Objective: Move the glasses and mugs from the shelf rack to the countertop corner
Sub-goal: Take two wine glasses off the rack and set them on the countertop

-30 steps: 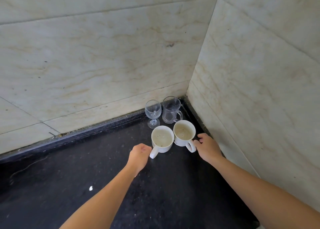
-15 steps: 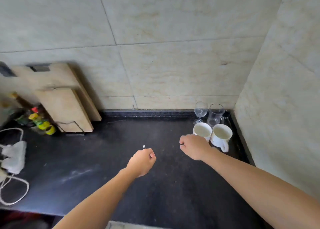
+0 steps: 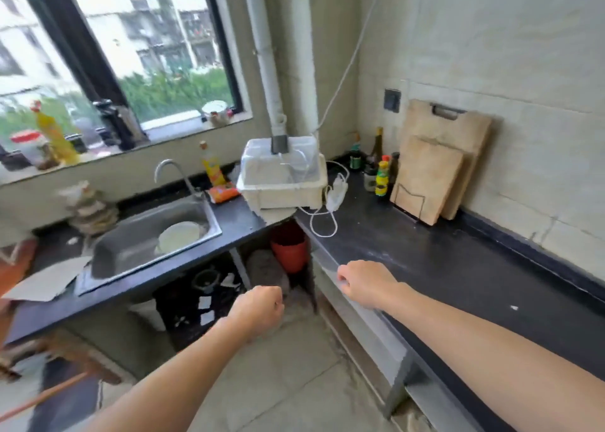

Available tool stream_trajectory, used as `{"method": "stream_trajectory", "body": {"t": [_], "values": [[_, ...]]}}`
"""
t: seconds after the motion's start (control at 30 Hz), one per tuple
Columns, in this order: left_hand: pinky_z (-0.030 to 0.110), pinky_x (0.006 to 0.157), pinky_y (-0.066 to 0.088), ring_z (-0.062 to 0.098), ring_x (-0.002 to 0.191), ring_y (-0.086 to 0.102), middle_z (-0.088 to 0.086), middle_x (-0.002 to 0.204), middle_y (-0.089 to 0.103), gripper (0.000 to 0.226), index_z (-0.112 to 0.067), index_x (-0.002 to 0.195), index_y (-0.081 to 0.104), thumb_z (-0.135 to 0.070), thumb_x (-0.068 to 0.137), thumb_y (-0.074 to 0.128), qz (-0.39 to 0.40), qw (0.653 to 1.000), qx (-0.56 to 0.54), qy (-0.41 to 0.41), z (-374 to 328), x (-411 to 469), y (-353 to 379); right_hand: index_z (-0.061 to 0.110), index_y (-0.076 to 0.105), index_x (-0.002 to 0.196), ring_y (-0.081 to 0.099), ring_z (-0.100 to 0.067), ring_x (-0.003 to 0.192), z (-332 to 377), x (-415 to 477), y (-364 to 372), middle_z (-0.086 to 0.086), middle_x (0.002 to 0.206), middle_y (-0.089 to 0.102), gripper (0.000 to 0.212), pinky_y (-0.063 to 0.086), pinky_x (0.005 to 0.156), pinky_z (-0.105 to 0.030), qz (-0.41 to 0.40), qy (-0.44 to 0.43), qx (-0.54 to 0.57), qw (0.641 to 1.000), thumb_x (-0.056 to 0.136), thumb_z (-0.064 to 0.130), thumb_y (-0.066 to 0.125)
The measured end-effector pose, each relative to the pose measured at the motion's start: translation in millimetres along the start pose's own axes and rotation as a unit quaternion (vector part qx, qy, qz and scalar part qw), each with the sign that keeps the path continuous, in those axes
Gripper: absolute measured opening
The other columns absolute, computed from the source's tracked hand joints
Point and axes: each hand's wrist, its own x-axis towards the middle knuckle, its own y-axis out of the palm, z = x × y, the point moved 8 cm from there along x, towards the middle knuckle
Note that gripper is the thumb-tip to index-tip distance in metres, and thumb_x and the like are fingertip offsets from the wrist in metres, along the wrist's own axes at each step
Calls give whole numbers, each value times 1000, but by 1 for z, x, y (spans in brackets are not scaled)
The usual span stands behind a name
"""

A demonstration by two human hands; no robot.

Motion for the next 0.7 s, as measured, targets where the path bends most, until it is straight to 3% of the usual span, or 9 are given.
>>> {"method": "stream_trajectory", "body": {"t": [0.23,0.37,0.53,0.63,0.7], "values": [[31,68,43,27,94,63,1,99,67,19,-23,92,61,-34,87,47,-51,988,-14,-143,258,-111,-48,22,63,111,62,-33,107,282,102,11,-8,117,66,29,49,84,-40,-16,-175,-35,984,91,36,47],[34,71,52,18,85,62,-4,93,66,14,-28,88,60,-36,88,49,-64,972,-41,-222,379,-169,-84,21,62,114,61,-32,106,425,137,16,-8,116,66,29,47,83,-40,-12,-259,-48,965,93,36,47],[33,68,53,11,76,62,-10,81,62,11,-30,82,58,-34,89,50,-93,945,-76,-304,500,-231,-112,20,62,117,61,-31,107,575,173,6,-7,118,65,31,47,86,-40,-21,-341,-61,938,95,36,46],[25,59,45,3,69,56,-12,76,58,14,-32,77,55,-33,90,52,-112,927,-94,-346,555,-257,-123,20,61,119,61,-32,108,643,199,3,-9,121,65,32,49,89,-42,-20,-370,-66,926,93,34,47],[26,59,46,6,70,56,-11,77,58,14,-31,77,54,-33,91,52,-123,916,-94,-371,590,-269,-131,22,62,119,62,-31,109,683,218,2,-8,122,66,33,48,88,-39,-28,-394,-60,917,92,33,48]]}}
